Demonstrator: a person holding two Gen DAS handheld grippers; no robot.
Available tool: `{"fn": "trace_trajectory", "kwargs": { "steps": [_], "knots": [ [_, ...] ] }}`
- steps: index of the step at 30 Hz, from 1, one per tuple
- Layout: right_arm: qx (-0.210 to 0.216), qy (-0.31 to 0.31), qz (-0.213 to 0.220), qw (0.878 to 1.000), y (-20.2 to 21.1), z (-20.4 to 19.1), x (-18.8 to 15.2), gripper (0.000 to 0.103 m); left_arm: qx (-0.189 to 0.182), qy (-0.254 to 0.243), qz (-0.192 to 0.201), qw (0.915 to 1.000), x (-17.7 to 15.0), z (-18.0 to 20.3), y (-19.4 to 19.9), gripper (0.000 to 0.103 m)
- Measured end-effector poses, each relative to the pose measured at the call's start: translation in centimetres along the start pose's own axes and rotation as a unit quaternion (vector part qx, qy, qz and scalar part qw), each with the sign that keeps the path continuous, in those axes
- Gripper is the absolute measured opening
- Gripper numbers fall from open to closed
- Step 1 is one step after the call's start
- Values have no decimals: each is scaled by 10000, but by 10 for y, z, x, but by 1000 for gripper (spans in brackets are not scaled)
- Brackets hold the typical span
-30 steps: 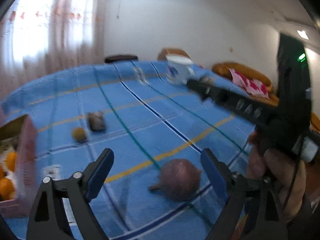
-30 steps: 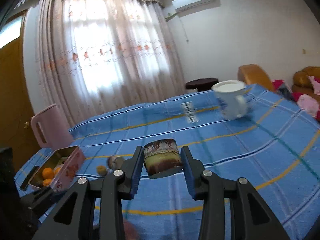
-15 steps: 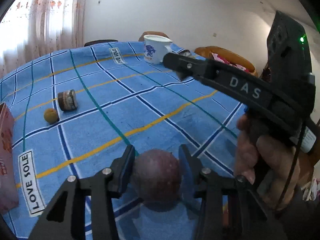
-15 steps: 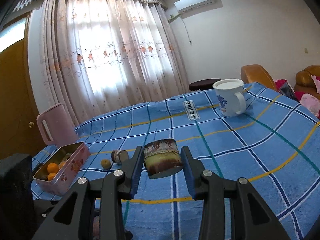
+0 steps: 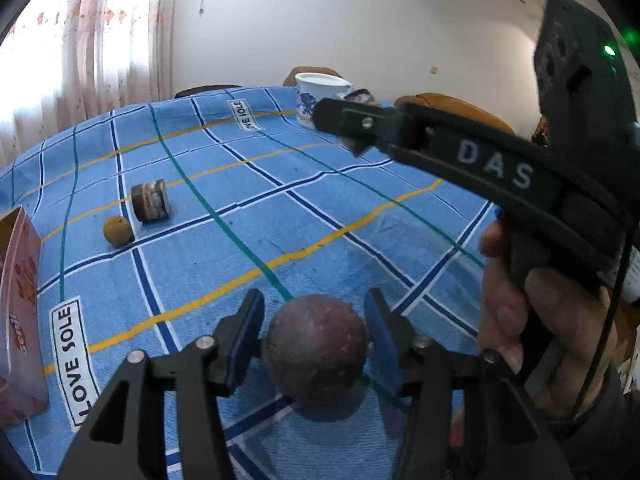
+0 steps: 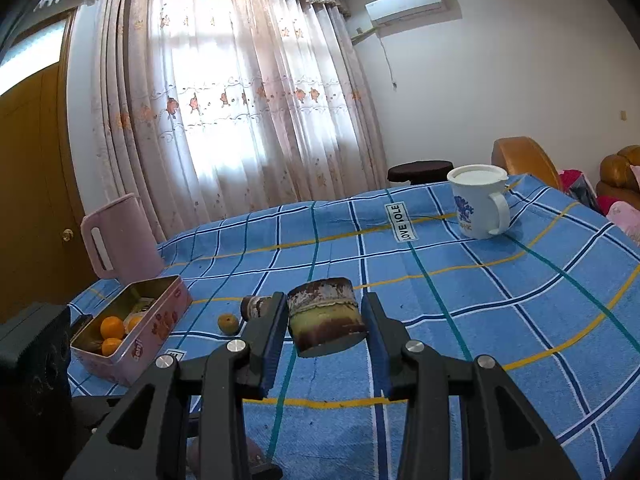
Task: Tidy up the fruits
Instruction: 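Carry the purple fruit into the pink tin and open the left gripper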
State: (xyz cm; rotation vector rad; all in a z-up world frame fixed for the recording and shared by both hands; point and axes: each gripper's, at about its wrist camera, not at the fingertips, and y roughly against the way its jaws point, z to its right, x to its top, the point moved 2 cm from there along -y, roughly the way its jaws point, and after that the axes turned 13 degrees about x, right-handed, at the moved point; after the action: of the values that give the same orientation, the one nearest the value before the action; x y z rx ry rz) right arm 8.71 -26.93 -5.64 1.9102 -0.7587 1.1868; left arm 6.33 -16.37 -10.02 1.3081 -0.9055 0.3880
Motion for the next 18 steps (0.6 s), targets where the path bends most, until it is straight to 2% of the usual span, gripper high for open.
{"fn": "trace_trajectory", "kwargs": {
  "steps": [5,10,14,18],
  "knots": [
    [67,18,-2,10000,0,-2,1,40,-13,12,48,10000,-2,-6,8,46],
    [189,204,-15,9996,-4,-18,7,40,164,248,391,9988,7,-32,29,45],
    [388,443,-105,9982,-18,-41,13,40,535,493,731,9947,16,-65,51,45],
    [675,689,-201,9951,-37,-70,21,40,1022,808,1059,9858,21,-109,73,45]
  ]
}}
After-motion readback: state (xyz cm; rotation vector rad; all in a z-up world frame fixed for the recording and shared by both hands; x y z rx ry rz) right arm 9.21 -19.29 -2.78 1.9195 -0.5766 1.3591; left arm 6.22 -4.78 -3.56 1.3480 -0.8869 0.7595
